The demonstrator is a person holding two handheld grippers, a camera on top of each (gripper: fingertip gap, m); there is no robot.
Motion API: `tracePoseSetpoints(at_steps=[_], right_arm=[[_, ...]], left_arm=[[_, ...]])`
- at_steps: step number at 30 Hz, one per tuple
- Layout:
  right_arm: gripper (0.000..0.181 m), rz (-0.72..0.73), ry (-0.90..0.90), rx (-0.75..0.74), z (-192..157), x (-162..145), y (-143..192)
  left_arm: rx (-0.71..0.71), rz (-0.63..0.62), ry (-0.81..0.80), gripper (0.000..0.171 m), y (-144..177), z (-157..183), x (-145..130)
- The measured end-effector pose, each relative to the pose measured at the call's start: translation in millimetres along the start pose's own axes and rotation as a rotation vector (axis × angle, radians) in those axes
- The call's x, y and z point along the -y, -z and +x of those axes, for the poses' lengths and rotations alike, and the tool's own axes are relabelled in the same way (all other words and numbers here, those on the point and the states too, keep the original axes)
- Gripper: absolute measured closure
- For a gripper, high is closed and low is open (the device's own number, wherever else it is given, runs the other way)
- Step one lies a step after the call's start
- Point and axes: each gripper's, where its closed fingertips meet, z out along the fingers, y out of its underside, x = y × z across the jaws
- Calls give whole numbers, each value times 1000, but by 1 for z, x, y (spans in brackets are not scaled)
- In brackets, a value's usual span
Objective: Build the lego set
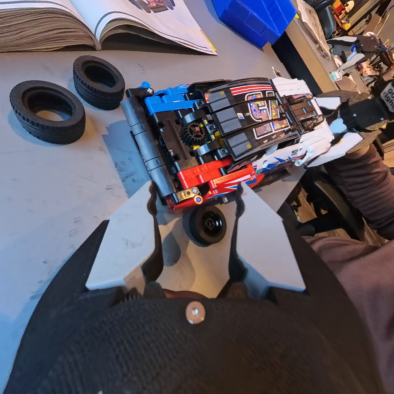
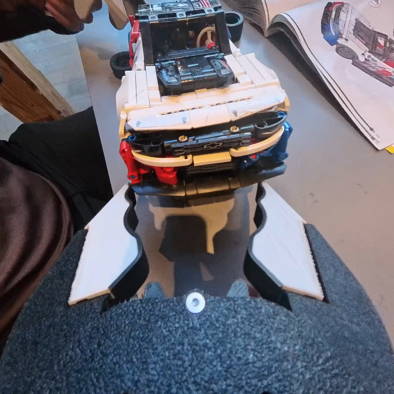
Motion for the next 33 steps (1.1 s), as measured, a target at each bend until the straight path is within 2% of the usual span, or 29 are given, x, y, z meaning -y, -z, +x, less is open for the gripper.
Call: tracePoseSetpoints(at_steps=[5,12,14,17,21,24,26,33], right_arm=[[73,-7,18,-20,0,-2,2],[84,-31,57,-28,7,-7,-6],[70,-64,80,-54,11,-16,-10],[66,-112,151,-112,23,-24,-18],[77,-111,178,-101,25,-16,-26],[73,-114,190,-87,25,-15,-31],[71,-112,183,-78,27,-13,-32],[84,-91,226,-39,40,-9,-35]], left_arm=[[-14,10,0,100,0,3,-1],[-20,2,-17,101,2,5,-5],[-17,12,-19,106,5,2,-4],[-7,44,-10,102,9,-7,3],[-28,67,14,100,7,-17,16],[-81,24,10,106,-4,-10,15],[-61,0,-14,104,-10,-9,11],[-63,11,-4,105,-13,-10,12]])
